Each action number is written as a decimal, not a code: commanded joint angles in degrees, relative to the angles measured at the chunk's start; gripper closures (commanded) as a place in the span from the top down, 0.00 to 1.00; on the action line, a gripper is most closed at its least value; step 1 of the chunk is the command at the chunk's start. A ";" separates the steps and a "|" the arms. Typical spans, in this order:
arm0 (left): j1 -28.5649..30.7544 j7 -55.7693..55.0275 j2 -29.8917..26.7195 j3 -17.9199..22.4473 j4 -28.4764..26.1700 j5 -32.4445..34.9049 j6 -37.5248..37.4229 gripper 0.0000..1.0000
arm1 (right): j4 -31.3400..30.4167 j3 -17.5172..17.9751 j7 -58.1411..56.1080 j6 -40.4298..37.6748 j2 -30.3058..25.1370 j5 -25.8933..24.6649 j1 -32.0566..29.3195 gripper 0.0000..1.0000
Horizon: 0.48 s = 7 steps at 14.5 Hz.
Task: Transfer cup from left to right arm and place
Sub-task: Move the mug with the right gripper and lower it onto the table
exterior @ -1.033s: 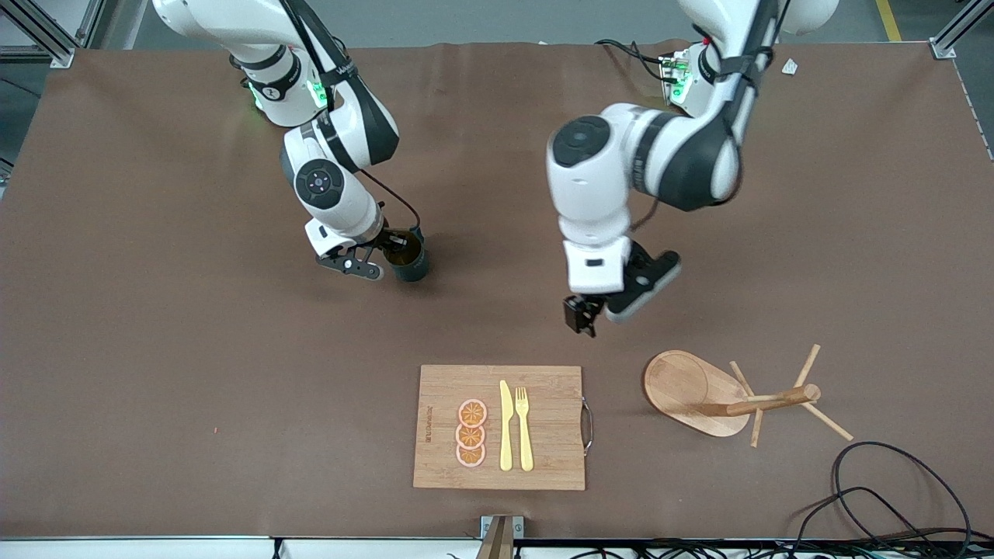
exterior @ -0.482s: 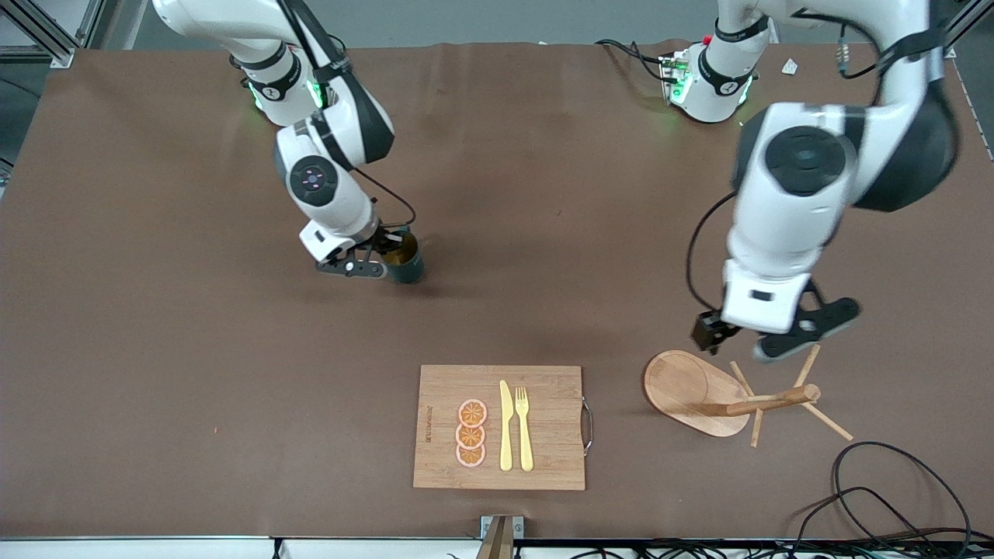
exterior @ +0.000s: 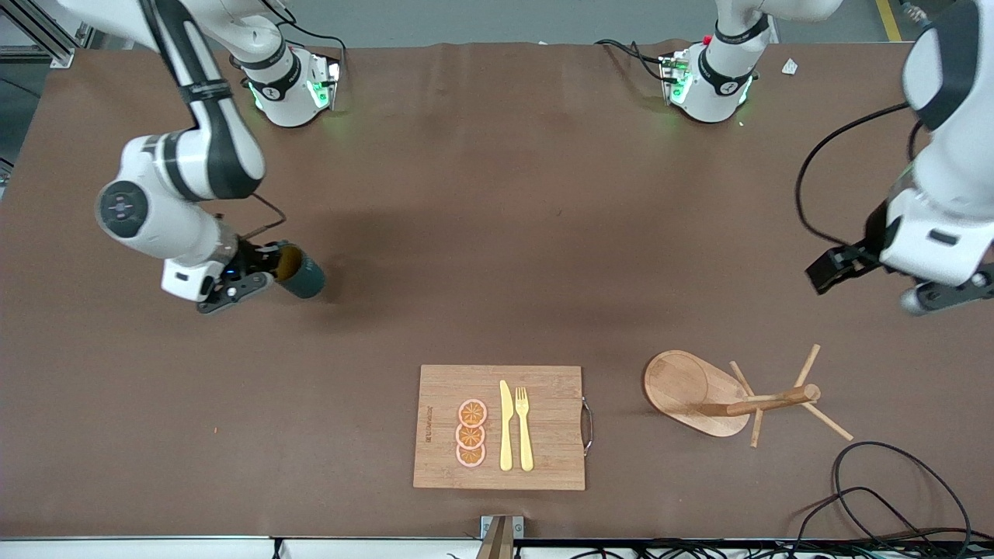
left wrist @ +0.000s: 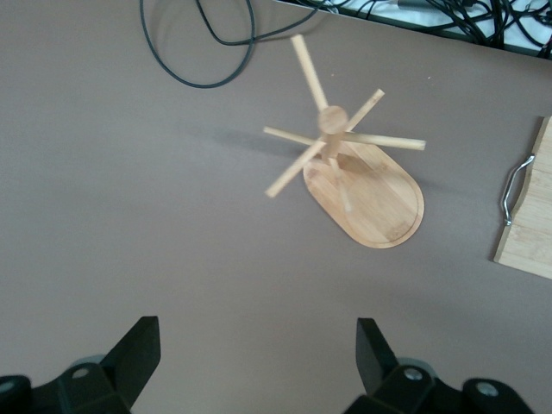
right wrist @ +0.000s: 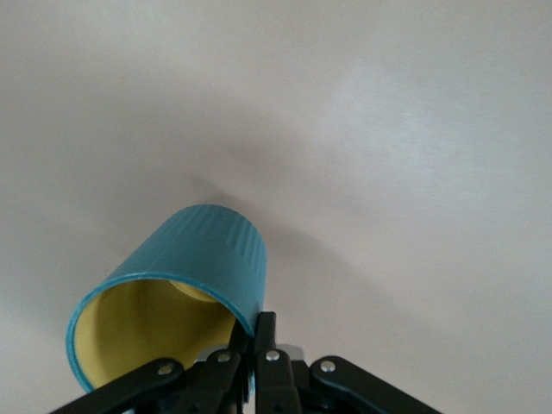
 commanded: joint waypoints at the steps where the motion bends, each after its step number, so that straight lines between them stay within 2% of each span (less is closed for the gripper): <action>1: 10.63 4.69 -4.08 -8.13 -0.54 -1.47 -2.89 1.00 | 0.04 1.10 -13.18 0.71 -0.47 -6.57 -3.16 0.00; 2: 13.73 7.15 -4.70 -11.23 -0.71 -1.22 -3.76 1.00 | 0.83 1.10 -16.70 0.88 -0.13 -7.55 -4.12 0.00; 5: 17.88 11.12 -7.51 -14.32 -4.22 -2.61 -6.06 1.00 | 2.24 1.10 -32.86 5.61 3.47 -8.26 -6.76 0.00; 7: 22.97 13.23 -9.27 -18.80 -6.07 -3.49 -6.06 1.00 | 3.73 1.10 -42.79 8.96 6.72 -8.35 -7.90 0.00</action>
